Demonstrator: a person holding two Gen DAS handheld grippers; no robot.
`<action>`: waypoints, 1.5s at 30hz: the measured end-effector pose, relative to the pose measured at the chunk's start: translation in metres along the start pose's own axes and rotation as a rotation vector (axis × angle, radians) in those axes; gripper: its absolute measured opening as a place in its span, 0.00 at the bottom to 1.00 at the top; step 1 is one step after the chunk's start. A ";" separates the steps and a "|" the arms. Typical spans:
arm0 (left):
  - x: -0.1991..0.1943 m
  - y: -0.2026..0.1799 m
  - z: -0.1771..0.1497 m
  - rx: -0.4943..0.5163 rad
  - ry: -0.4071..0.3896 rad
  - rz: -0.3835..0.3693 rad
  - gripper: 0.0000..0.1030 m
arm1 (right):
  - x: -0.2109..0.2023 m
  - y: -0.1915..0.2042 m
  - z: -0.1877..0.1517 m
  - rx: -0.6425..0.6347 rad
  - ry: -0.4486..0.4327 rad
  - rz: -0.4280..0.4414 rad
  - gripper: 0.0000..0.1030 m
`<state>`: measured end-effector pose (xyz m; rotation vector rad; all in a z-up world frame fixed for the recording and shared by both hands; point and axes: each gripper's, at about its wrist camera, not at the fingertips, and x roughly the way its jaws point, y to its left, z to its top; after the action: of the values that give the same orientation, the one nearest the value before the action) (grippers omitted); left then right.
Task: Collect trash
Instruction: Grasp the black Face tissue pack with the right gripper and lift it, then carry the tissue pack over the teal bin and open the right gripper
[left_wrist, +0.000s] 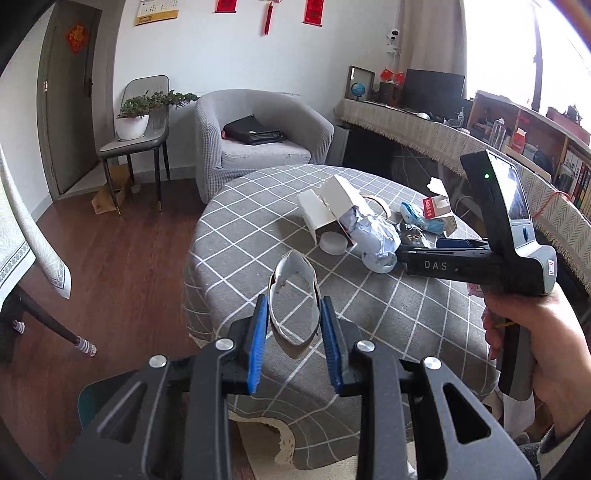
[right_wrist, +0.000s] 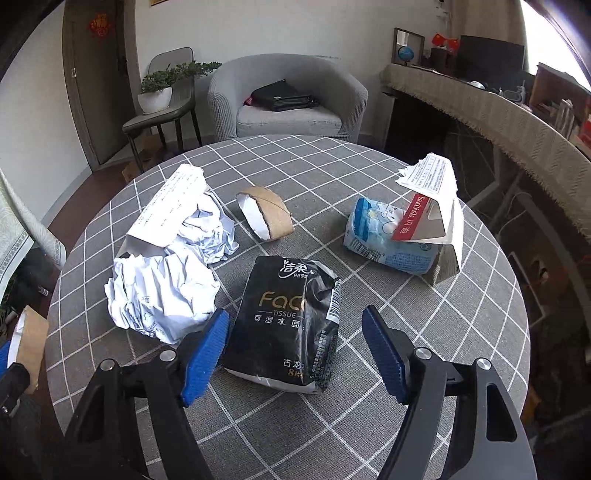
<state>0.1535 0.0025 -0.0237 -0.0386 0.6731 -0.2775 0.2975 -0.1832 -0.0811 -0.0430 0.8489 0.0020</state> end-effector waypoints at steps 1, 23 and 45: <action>-0.001 0.004 0.000 -0.003 0.000 0.003 0.30 | 0.003 0.000 -0.001 0.010 0.005 0.012 0.69; -0.018 0.139 -0.049 -0.147 0.110 0.200 0.29 | -0.067 0.089 0.028 -0.077 -0.284 0.219 0.49; 0.011 0.253 -0.169 -0.276 0.486 0.295 0.29 | -0.030 0.318 -0.013 -0.397 0.005 0.581 0.49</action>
<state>0.1178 0.2521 -0.1945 -0.1371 1.1841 0.0996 0.2612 0.1341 -0.0789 -0.1673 0.8313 0.7159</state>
